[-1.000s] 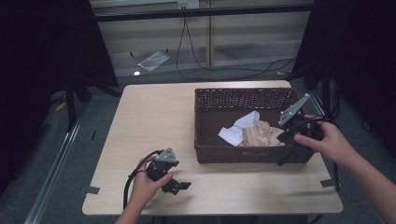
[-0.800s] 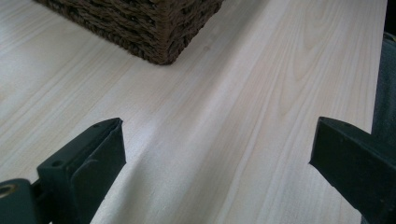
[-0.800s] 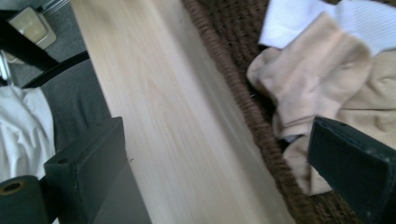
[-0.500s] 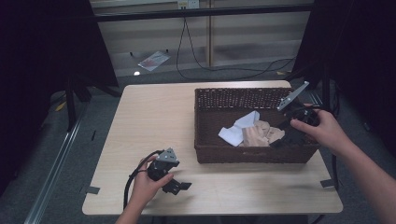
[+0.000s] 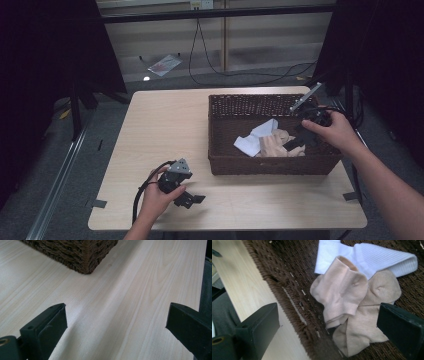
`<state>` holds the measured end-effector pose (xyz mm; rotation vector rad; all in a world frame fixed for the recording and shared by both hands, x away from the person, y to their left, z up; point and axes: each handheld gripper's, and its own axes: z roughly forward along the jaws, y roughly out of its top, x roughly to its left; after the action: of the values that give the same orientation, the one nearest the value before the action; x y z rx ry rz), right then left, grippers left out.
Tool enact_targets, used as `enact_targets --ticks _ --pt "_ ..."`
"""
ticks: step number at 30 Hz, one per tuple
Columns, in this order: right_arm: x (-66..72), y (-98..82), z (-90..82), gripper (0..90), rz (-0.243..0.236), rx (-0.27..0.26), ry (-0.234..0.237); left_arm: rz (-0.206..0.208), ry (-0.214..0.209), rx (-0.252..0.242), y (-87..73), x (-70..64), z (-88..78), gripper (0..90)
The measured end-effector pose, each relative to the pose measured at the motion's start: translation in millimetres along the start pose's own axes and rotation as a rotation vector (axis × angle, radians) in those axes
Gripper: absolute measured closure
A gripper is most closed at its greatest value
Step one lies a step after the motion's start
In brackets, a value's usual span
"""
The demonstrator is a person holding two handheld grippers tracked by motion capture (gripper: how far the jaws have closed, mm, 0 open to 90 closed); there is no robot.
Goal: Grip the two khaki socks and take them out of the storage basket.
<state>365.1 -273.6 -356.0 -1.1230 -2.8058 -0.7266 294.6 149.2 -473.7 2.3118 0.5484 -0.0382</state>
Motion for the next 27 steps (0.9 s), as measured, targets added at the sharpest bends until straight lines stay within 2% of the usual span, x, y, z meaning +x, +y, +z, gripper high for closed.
enact_targets --ticks 5,7,9,11,13,15,19,27 --pt "-2.9 3.4 16.4 3.8 -0.002 0.014 -0.012 -0.008 -0.006 -0.008 1.2 -0.2 1.9 2.9" --pt "-3.6 4.1 19.4 3.8 0.004 0.015 -0.013 -0.006 -0.007 -0.01 1.6 -0.2 2.5 2.9" --pt "-6.3 5.7 28.0 4.2 0.024 0.024 -0.035 0.002 -0.005 0.006 2.1 0.1 2.5 2.9" --pt "-7.1 6.0 29.6 5.2 0.02 0.024 -0.038 -0.009 -0.01 -0.003 1.8 -0.5 3.0 2.9" --pt "-9.3 7.7 35.0 5.2 0.045 0.016 -0.05 0.0 -0.011 0.002 1.3 0.0 2.6 2.9" --pt "-10.5 8.4 37.9 7.7 0.051 0.008 -0.055 -0.009 -0.01 -0.004 1.1 -0.4 2.8 2.9" --pt "-11.4 10.1 43.6 8.4 0.049 0.003 -0.066 0.0 -0.005 0.013 0.9 -0.1 2.3 2.9" --pt "-14.2 13.1 57.2 12.5 0.057 -0.001 -0.08 -0.002 -0.012 0.008 0.2 0.3 2.2 2.9"
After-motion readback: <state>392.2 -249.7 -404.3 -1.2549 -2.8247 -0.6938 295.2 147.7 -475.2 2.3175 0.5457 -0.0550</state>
